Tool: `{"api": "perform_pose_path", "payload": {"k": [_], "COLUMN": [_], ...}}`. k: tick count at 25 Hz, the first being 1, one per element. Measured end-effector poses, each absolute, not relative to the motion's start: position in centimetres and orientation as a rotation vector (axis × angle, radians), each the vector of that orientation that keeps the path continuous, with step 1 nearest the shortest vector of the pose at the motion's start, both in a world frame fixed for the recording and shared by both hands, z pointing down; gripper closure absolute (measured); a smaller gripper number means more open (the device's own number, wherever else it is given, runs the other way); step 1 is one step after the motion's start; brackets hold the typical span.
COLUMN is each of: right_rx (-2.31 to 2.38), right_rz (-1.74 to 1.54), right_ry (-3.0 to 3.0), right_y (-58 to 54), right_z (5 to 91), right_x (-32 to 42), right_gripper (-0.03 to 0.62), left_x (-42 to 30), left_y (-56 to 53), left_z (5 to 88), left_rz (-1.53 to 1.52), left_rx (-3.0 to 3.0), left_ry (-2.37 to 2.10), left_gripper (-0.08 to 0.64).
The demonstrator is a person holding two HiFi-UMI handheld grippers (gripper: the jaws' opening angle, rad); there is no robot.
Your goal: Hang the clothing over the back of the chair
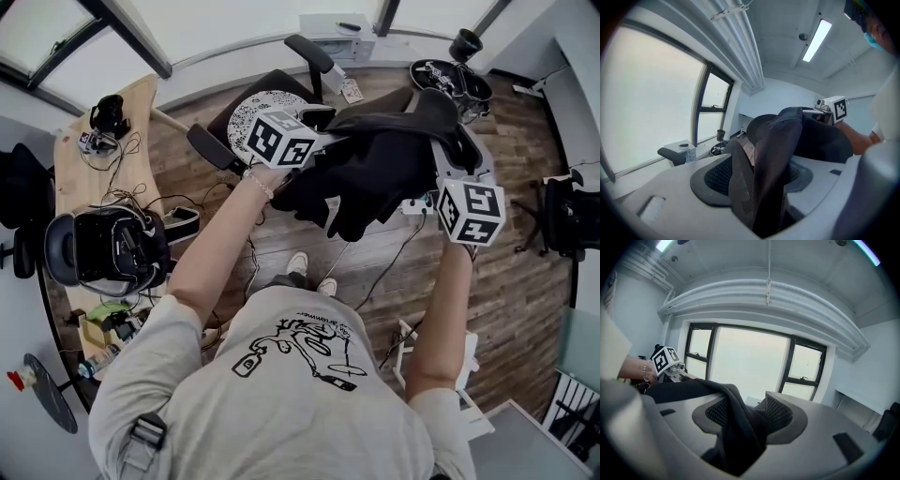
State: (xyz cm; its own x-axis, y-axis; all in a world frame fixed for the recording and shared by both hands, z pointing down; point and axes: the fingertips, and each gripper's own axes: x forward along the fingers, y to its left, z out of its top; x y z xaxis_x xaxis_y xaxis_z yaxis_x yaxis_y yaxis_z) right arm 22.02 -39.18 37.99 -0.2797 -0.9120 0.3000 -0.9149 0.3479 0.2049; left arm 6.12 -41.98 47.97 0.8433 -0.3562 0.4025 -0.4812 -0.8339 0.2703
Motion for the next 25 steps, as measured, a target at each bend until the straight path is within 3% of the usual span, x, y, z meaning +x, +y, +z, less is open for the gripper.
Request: {"api": "perform_pose_path", "payload": {"k": [25], "right_rx": [1.481], "right_rz": [0.221], "right_ry": [-2.521], "right_y": [-33.9], "right_z": [37.5], "right_x": [21.4], "right_gripper": [0.388], "left_x": [3.7], "left_y": [-38.0], "left_z": [44.7], "left_rz": [0.338], "left_rx": [2.638], "left_ry": [-0.703], "left_gripper": [0.316]}}
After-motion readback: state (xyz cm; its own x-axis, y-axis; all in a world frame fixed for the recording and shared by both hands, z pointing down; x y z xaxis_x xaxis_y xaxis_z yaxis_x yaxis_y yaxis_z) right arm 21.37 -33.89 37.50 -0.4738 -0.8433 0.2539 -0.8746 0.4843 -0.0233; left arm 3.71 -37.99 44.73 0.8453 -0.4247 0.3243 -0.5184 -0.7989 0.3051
